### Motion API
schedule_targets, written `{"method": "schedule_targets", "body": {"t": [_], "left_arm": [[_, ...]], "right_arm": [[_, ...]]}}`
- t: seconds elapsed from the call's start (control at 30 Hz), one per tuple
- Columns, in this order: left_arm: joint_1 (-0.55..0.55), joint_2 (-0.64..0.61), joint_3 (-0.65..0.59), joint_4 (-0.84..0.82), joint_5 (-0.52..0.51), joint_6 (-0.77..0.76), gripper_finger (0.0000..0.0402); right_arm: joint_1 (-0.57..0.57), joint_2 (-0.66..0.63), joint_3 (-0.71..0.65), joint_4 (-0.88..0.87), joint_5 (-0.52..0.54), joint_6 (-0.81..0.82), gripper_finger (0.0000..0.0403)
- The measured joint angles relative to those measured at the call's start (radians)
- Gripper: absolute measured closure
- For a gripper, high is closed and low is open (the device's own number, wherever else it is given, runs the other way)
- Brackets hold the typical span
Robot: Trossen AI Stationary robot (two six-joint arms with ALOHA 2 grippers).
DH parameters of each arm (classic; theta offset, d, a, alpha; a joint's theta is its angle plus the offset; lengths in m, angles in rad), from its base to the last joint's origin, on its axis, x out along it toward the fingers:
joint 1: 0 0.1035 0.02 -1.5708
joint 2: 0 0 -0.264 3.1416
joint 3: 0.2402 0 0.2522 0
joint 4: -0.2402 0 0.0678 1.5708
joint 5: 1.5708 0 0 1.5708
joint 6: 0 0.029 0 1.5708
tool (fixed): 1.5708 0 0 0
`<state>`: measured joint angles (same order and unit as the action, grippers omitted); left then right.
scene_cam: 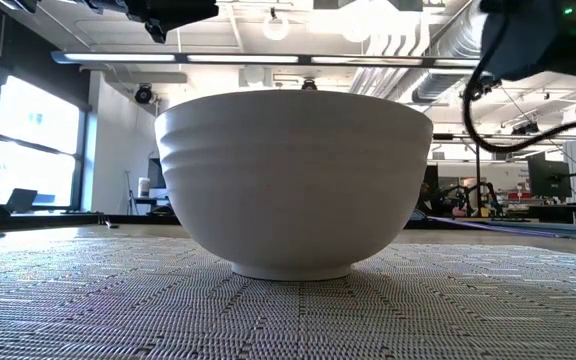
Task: Pick & Place Utensil
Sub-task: Put the brown cup to the top right on the gray mat
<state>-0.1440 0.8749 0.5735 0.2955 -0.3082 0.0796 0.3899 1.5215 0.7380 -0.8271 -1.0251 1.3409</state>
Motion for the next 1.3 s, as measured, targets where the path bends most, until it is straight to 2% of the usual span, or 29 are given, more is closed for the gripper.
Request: {"method": "schedule_targets", "body": {"t": [0.2, 0.47, 0.73, 0.97, 1.3], "left_arm": [[0.0, 0.0, 0.0, -0.006, 0.0, 0.005, 0.027], [0.0, 0.0, 0.0, -0.01, 0.0, 0.006, 0.027], [0.0, 0.0, 0.0, -0.018, 0.0, 0.006, 0.027], [0.0, 0.0, 0.0, -0.023, 0.0, 0.021, 0.027], [0.0, 0.0, 0.0, -0.022, 0.0, 0.021, 0.027]], "right_arm": [[0.084, 0.0, -0.079, 0.309, -0.06, 0.259, 0.0003], [0.141, 0.0, -0.139, 0.507, -0.06, 0.475, 0.0003], [0.172, 0.008, -0.141, 0.54, -0.06, 0.498, 0.0003], [0.204, 0.101, -0.135, 0.673, -0.088, 0.518, 0.0004], [0.235, 0.171, -0.128, 0.691, -0.104, 0.494, 0.0004]]}}
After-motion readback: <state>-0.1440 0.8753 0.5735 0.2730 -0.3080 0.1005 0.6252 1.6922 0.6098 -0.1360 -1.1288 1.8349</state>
